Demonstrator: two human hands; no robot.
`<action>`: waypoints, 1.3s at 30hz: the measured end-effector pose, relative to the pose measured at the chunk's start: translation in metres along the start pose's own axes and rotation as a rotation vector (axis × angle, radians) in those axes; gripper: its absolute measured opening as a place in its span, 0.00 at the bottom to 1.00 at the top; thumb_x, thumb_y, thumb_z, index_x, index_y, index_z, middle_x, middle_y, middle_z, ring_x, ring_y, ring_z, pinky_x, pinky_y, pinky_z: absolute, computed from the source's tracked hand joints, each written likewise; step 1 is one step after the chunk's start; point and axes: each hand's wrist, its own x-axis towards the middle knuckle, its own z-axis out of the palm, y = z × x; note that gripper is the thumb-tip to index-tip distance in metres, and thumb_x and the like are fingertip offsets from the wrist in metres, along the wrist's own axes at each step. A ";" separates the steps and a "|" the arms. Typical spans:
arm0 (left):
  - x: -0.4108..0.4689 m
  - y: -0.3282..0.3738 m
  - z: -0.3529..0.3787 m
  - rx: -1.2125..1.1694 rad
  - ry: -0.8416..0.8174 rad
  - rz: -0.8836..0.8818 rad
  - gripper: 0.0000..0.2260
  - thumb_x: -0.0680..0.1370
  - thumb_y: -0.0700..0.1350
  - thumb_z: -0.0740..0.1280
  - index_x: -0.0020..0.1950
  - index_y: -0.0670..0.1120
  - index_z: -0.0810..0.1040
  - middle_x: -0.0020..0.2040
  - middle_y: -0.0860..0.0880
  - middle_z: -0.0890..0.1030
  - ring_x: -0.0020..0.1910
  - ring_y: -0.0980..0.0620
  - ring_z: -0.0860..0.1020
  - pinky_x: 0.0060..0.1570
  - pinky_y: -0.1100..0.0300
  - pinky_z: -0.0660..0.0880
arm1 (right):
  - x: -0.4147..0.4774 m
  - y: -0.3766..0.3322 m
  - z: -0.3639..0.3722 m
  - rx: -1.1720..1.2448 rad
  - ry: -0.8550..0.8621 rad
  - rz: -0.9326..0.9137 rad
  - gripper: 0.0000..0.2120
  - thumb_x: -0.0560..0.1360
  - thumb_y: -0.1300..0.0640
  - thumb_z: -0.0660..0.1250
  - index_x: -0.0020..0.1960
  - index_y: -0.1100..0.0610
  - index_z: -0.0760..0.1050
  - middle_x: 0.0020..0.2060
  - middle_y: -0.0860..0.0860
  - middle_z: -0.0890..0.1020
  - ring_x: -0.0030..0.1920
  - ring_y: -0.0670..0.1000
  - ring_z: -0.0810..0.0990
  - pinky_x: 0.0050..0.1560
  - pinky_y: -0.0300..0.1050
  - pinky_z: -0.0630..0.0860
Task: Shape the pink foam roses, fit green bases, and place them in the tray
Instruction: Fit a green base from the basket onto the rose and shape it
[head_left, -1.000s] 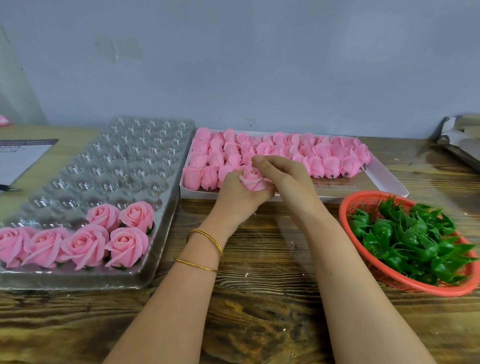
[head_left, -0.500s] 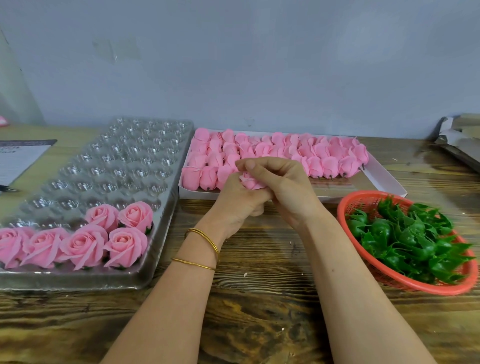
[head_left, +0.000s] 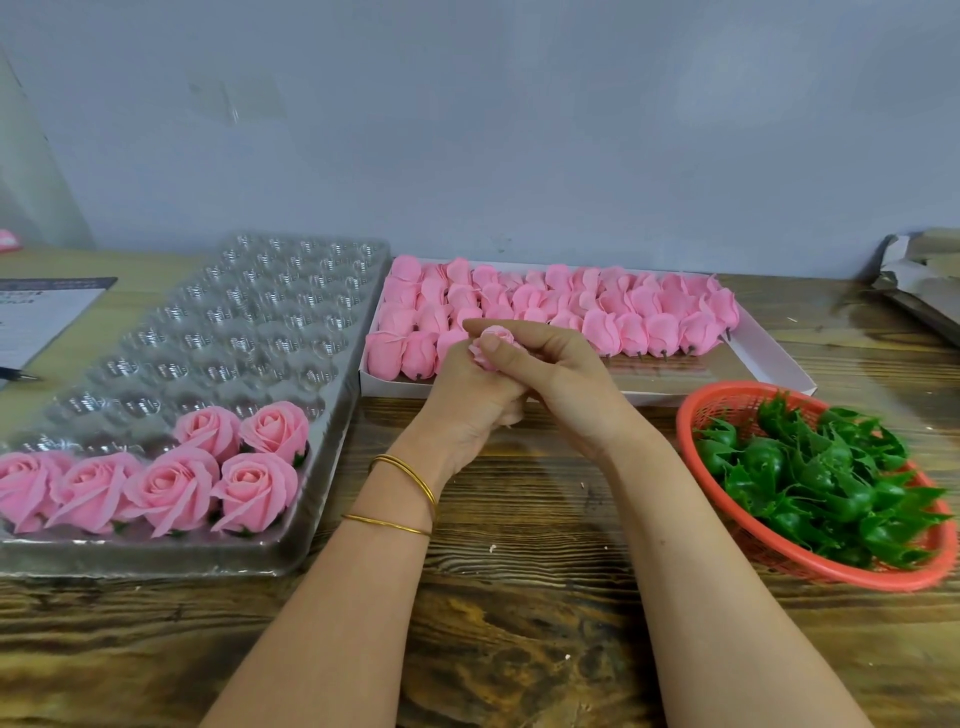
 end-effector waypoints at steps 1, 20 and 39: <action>0.000 0.000 0.000 -0.008 0.017 -0.011 0.08 0.72 0.39 0.69 0.49 0.37 0.79 0.43 0.40 0.75 0.42 0.43 0.74 0.43 0.45 0.70 | 0.000 0.000 0.001 -0.013 -0.006 -0.005 0.08 0.76 0.57 0.70 0.53 0.48 0.82 0.51 0.45 0.85 0.57 0.42 0.81 0.58 0.36 0.76; 0.006 0.000 -0.007 0.338 0.199 0.122 0.08 0.69 0.44 0.73 0.36 0.58 0.84 0.31 0.56 0.82 0.32 0.60 0.79 0.32 0.61 0.76 | -0.003 -0.001 -0.004 -0.510 0.102 -0.025 0.20 0.77 0.43 0.66 0.65 0.51 0.78 0.59 0.50 0.78 0.61 0.46 0.75 0.66 0.45 0.69; -0.002 0.003 -0.004 0.592 0.126 0.260 0.13 0.72 0.42 0.69 0.35 0.61 0.78 0.32 0.63 0.79 0.35 0.70 0.76 0.35 0.75 0.72 | 0.001 -0.007 0.010 -0.305 0.310 -0.148 0.09 0.71 0.68 0.69 0.37 0.55 0.78 0.33 0.46 0.80 0.38 0.44 0.78 0.45 0.41 0.77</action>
